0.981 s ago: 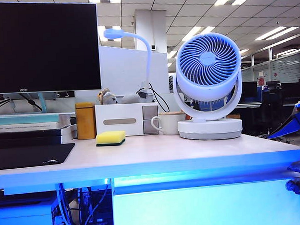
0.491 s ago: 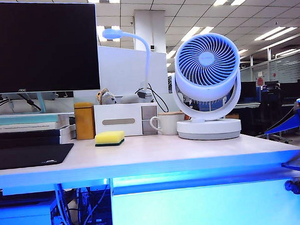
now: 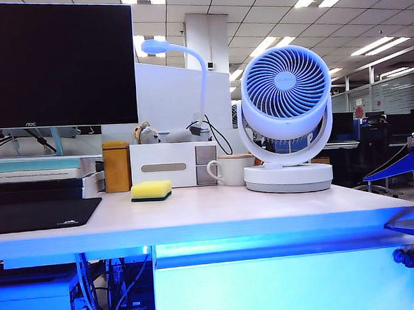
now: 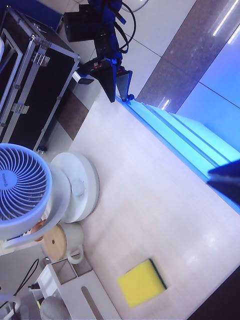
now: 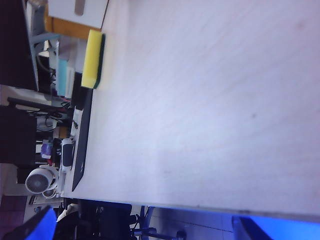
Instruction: Open the drawer, place the cleaning sponge inside, then close the drawer.
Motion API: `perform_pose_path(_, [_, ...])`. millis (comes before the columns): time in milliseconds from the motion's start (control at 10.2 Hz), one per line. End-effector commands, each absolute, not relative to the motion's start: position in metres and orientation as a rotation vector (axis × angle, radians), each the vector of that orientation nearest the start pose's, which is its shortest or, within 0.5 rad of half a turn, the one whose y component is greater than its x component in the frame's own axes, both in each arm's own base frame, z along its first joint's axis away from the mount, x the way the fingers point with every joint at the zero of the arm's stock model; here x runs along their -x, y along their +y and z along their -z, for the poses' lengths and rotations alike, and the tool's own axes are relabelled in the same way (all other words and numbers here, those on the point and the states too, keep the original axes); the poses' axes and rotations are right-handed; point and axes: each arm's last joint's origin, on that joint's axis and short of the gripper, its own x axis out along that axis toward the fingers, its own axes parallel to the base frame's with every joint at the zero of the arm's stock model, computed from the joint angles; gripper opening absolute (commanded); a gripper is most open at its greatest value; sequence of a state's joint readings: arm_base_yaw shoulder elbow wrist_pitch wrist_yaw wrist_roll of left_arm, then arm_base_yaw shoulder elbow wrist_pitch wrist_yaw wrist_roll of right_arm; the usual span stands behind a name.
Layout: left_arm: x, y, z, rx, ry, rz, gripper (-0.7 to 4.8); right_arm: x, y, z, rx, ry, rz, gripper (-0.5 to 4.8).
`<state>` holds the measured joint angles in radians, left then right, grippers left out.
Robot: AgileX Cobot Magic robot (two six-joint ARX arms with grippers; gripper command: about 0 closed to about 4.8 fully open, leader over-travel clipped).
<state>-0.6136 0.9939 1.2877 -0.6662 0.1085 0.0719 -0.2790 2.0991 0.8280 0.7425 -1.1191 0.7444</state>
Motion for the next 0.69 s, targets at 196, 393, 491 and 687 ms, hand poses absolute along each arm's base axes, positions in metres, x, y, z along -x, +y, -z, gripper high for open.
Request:
perform_pose_path(196, [-0.1472,-0.1076,-0.4206,-0.161,0.326,0.729,-0.05,-0.3519,-0.0739,-0.0851,-0.999,0.648,-0.597,4.63])
perform_pose_path(393, [-0.1473,-0.1077,-0.4205,-0.161,0.327,0.729,-0.05,-0.3546,-0.0731,-0.0849,-0.975,0.616,-0.516,4.63])
perform_pose_path(491, [-0.1473,-0.1077,-0.4205,-0.161,0.327,0.729,-0.05,-0.3565,-0.0717,-0.0875,-0.952,0.585,-0.519,4.63])
perform_pose_path(687, [-0.1472,-0.1077,-0.4204,-0.16,0.328,0.728,-0.05,-0.3575,-0.0719,-0.0898,-0.935,0.561,-0.526,4.62])
